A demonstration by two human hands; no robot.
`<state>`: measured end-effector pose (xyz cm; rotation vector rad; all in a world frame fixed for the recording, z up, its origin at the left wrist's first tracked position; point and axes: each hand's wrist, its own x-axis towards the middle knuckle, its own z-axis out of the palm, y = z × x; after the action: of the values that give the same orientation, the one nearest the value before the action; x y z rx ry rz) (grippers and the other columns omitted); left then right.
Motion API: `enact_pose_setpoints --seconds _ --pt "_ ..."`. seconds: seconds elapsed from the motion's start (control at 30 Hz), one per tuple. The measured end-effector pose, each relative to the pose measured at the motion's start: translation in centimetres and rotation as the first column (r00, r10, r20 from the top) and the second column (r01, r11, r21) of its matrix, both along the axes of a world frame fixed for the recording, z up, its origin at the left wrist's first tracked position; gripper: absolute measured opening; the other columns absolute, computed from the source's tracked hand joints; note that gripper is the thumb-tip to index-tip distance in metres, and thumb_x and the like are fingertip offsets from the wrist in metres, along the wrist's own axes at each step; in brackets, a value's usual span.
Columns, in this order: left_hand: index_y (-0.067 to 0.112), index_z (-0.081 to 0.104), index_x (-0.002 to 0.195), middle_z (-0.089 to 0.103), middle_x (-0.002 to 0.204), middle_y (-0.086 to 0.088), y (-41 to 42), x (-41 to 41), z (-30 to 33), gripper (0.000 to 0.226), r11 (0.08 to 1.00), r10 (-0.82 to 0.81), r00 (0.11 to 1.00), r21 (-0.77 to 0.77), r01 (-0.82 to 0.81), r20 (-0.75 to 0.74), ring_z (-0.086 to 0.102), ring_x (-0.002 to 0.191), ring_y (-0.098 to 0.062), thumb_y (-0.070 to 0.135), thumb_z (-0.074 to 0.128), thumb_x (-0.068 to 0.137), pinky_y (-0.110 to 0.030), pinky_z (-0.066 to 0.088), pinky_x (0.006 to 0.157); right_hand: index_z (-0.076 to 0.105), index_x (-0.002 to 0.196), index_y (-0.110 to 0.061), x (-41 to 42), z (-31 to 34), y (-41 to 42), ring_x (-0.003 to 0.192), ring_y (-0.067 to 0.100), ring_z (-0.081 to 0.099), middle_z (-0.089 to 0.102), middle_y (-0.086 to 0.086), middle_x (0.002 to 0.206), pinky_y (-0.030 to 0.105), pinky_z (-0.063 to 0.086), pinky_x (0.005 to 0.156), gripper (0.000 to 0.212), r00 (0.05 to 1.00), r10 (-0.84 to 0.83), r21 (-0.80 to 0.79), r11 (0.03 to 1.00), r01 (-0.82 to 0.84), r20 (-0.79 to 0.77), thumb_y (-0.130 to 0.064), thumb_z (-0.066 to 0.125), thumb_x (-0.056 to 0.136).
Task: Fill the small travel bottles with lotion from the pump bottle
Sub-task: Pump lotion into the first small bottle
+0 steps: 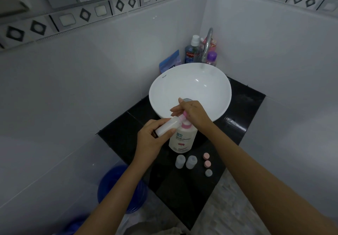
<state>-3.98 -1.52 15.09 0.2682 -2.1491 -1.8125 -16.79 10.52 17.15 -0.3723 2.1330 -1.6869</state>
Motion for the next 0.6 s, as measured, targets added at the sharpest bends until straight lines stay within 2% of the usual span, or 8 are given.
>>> enact_pose_setpoints --seconds 0.23,0.47,0.6 --pt "0.021 0.066 0.114 0.063 0.104 0.002 -0.08 -0.03 -0.16 0.036 0.999 -0.003 1.0 -0.043 0.003 0.0 0.06 0.096 -0.002 0.018 0.073 0.079 -0.009 0.049 0.076 0.074 0.088 -0.002 0.0 0.03 -0.05 0.087 0.028 0.067 0.073 0.014 0.082 0.036 0.049 0.092 0.046 0.999 -0.012 0.024 1.0 0.013 -0.037 -0.035 0.042 0.098" --pt "0.021 0.066 0.114 0.063 0.104 0.005 0.0 -0.08 -0.39 0.036 0.999 0.005 1.0 -0.036 -0.004 0.022 0.059 0.097 0.0 0.019 0.073 0.079 -0.008 0.049 0.077 0.072 0.093 0.004 0.61 0.0 -0.05 0.079 0.018 0.064 0.071 0.018 0.085 0.024 0.049 0.082 0.046 0.997 -0.026 0.016 0.999 0.027 -0.071 -0.026 0.037 0.1" --pt "0.021 0.066 0.111 0.062 0.101 0.006 0.13 -0.1 -0.78 0.035 0.999 0.01 0.999 -0.039 -0.008 0.046 0.059 0.093 0.003 0.018 0.074 0.078 -0.008 0.048 0.075 0.071 0.093 0.001 0.77 -0.58 -0.35 0.073 0.008 0.059 0.069 0.012 0.084 0.022 0.046 0.059 0.046 0.999 -0.041 0.082 0.996 0.041 -0.009 -0.027 0.036 0.1"
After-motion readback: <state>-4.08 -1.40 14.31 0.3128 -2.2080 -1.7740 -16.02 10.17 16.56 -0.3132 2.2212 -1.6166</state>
